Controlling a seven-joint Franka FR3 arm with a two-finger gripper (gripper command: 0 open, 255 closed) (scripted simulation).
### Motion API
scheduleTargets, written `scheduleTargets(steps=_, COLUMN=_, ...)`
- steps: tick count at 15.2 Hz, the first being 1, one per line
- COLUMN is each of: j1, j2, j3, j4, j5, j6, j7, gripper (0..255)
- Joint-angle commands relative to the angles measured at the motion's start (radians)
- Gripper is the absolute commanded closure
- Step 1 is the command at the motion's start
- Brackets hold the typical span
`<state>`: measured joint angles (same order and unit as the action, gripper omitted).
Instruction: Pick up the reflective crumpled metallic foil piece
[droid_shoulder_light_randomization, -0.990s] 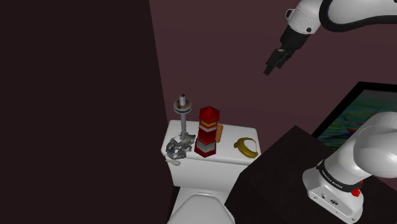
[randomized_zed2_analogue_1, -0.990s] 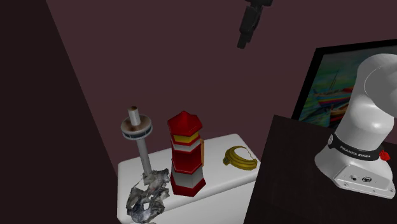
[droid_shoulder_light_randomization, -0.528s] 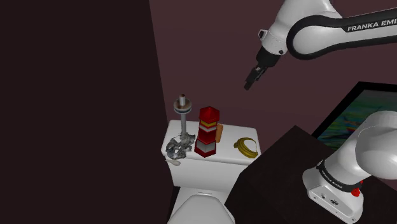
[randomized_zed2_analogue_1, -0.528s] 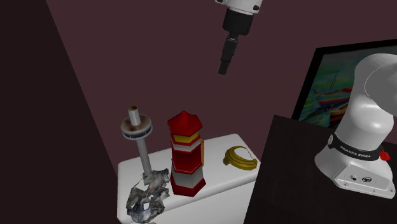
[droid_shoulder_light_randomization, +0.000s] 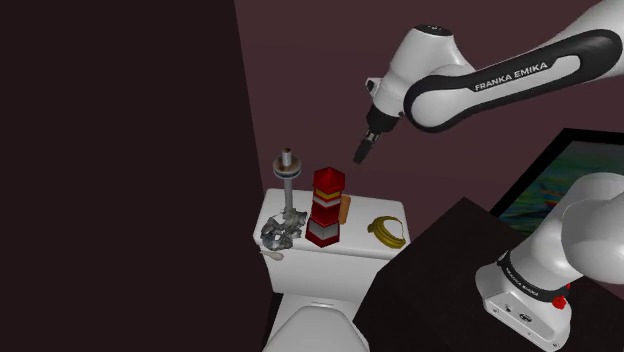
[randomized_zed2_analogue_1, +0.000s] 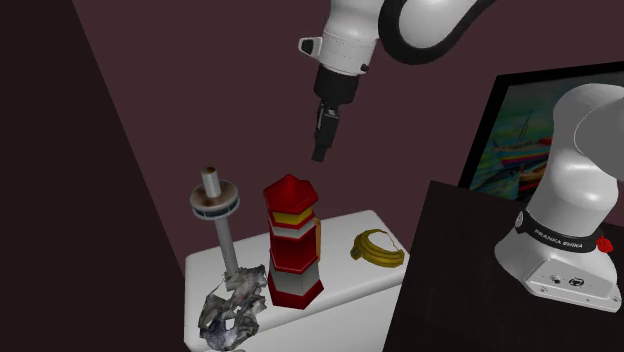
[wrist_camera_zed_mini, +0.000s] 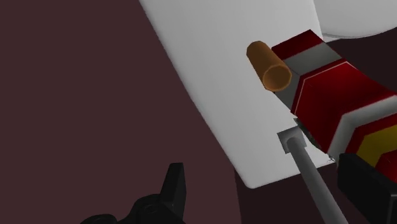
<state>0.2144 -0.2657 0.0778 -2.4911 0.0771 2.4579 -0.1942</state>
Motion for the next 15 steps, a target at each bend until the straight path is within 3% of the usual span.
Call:
scheduleTargets(steps=1, j1=0.019, j2=0.056, j3=0.013, j4=0.007, j5=0.002, j6=0.057, j7=-0.022, gripper=0)
scheduleTargets(steps=8, j1=0.069, j2=0.293, j3=0.059, j4=0.079, j5=-0.022, j6=0.242, j7=-0.089, gripper=0)
scheduleTargets(steps=15, j1=0.125, j2=0.533, j3=0.086, j4=0.192, j5=-0.110, j6=0.383, j7=-0.114, gripper=0)
